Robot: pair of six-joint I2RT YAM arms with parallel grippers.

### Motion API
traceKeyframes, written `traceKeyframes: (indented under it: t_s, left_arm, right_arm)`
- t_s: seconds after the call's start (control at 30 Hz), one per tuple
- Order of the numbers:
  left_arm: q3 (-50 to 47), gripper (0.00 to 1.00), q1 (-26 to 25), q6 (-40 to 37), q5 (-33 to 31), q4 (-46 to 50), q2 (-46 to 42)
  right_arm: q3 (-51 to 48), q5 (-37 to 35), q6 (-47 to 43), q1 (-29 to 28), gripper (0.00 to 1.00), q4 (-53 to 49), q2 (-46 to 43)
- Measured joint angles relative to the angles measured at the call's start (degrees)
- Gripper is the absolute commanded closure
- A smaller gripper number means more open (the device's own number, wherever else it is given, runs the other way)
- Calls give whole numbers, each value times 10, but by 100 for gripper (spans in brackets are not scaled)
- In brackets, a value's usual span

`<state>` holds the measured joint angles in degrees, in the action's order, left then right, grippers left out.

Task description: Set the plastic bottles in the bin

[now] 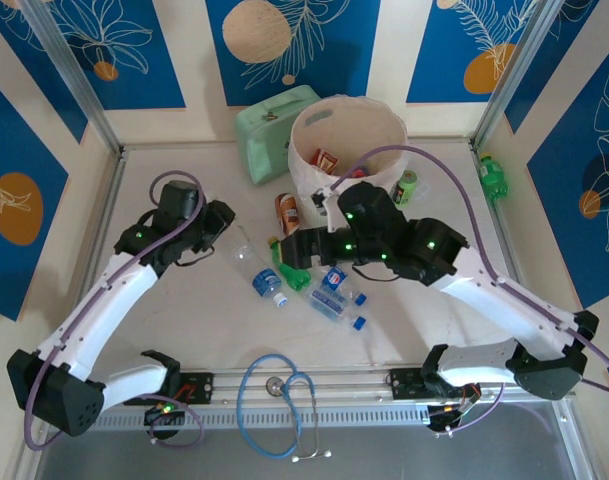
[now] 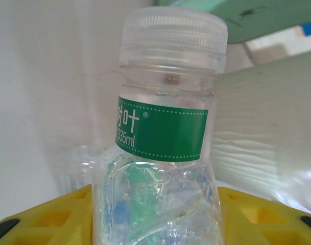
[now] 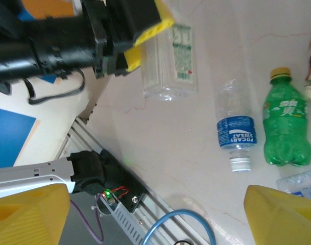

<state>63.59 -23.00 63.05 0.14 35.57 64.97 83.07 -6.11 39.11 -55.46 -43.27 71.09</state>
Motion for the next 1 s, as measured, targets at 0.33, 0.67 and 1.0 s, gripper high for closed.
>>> traceKeyframes:
  t_s: [0.33, 0.67, 1.0]
  left_arm:
    - [9, 50, 0, 12, 129, -63, 0]
    - [9, 49, 0, 47, 204, -113, 0]
    - [9, 48, 0, 65, 238, -138, 0]
  right_arm:
    - [38, 4, 11, -3, 6, 30, 100]
    - [78, 20, 20, 22, 13, 53, 165]
    - [89, 23, 24, 29, 31, 51, 186]
